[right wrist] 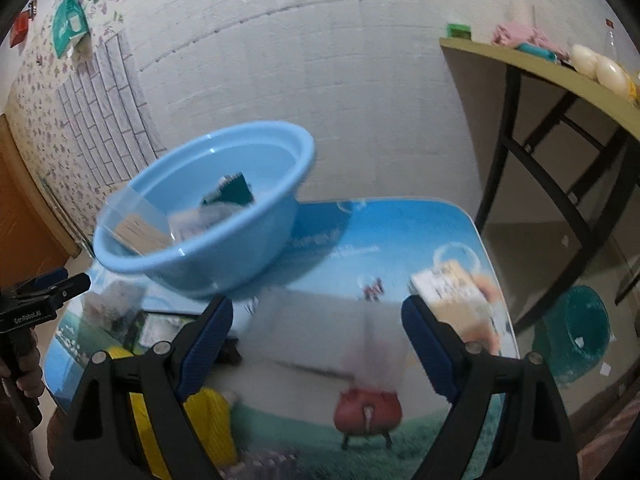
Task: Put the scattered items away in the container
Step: 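Move the left tool to the bag of cotton swabs while the right tool approaches the Face tissue pack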
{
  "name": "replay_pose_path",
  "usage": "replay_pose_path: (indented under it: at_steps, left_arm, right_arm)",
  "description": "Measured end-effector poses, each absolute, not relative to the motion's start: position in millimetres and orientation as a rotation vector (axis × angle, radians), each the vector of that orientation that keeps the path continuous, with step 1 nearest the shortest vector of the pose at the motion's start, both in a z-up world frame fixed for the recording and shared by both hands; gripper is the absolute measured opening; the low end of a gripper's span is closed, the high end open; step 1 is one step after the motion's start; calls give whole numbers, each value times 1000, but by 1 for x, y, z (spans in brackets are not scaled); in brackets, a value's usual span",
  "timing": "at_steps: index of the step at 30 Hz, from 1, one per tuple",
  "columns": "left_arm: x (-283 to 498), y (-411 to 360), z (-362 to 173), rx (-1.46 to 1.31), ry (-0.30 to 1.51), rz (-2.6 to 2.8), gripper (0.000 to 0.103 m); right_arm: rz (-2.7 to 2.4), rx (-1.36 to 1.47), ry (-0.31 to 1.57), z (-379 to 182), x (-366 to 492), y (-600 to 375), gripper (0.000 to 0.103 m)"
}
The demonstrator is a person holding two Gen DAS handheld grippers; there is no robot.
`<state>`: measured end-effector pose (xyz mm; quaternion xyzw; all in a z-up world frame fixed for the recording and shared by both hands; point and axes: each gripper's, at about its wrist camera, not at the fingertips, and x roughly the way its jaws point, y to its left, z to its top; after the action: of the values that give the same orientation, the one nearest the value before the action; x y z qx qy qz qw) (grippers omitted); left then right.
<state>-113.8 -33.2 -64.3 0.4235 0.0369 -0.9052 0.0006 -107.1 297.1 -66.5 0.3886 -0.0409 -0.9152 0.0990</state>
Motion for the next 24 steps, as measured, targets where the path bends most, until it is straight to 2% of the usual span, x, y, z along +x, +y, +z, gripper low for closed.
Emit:
replay_pose_path:
  at_steps: [14, 24]
  left_arm:
    - [-108, -34, -84, 1404, 116, -2826, 90]
    - [-119, -30, -104, 1473, 102, -2790, 90]
  right_arm:
    - [-2697, 1283, -179, -94, -104, 314, 88]
    - [-2890, 1301, -216, -94, -115, 370, 88]
